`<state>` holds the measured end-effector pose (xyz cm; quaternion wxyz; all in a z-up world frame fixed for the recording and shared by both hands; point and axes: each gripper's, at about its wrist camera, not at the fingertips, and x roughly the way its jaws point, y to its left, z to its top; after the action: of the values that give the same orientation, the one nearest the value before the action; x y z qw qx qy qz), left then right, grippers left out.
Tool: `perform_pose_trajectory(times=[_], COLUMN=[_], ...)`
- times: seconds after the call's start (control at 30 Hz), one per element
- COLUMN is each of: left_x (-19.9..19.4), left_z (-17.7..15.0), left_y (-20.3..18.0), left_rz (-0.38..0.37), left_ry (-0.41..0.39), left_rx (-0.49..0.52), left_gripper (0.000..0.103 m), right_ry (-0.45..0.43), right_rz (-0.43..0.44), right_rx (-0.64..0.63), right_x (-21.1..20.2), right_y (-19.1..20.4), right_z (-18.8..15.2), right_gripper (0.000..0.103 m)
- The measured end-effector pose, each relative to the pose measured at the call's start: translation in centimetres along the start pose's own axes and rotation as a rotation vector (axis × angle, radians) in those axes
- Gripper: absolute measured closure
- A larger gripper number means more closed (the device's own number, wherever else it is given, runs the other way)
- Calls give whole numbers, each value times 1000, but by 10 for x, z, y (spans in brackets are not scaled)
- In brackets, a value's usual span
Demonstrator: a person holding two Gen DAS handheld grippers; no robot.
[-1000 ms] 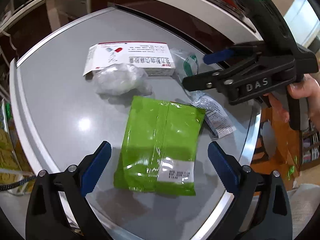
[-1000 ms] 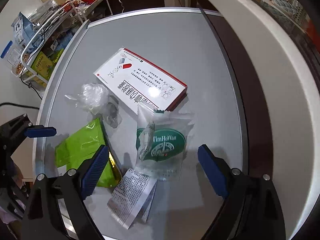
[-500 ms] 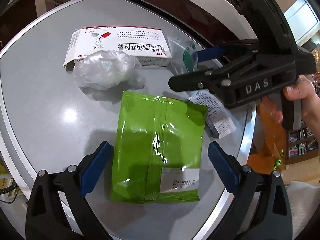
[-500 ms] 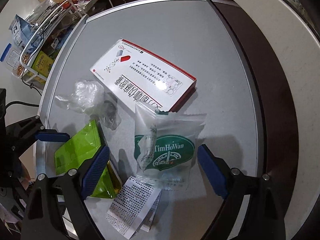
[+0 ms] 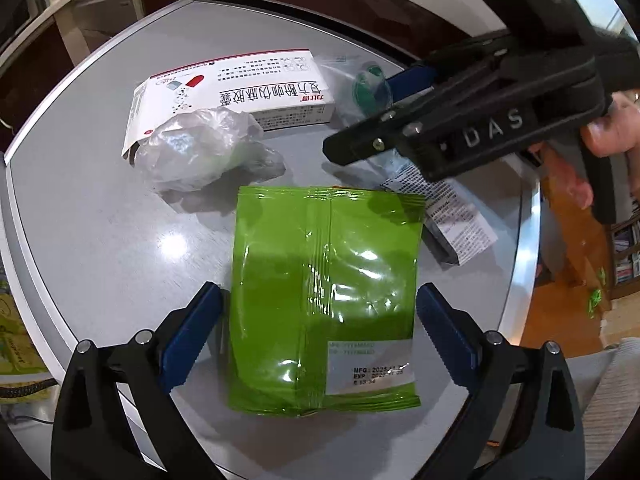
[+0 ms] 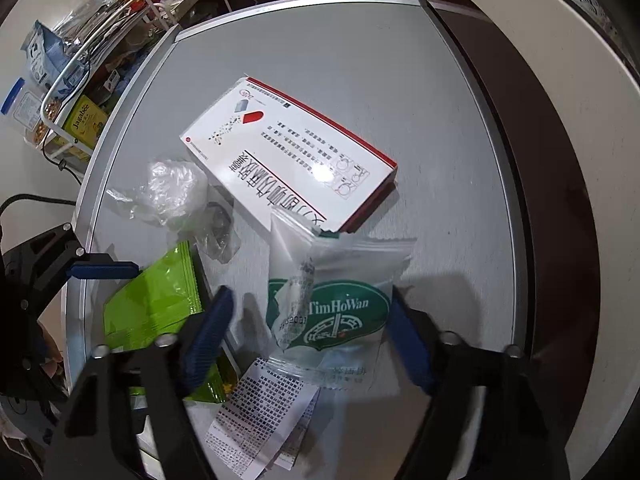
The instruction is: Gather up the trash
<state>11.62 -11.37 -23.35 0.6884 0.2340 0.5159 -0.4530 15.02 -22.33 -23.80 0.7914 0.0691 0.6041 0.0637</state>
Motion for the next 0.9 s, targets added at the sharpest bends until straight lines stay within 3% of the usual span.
perform_pose_trajectory(times=[0.07,0.13,0.27,0.37,0.47,0.9], left_x=[2,-7,-9,-13,-17,-53], left_z=[1,2,0,-6,-8,-29], left_y=[-3,7,6,4,3,18], left_rz=[22,21,6,13,10,31], left_ry=[-2,-14,-17,-30,-42,-168], left_rx=[7,-9,-31,-44,-71,-223], left_gripper=[10,19,20,23,24,24], right_ry=[1,3,3,-2,-8,-118], right_rz=[9,17,21,25,22,33], right_rx=[-2,-1,-6,-16,-24,-7], right_x=[0,-1,-1,-2,-4,-53], right_y=[0,0,0,1,3,0], right_z=[0,0,-1,-3,-5,-9], right_gripper=[52,54,54,63,65,65])
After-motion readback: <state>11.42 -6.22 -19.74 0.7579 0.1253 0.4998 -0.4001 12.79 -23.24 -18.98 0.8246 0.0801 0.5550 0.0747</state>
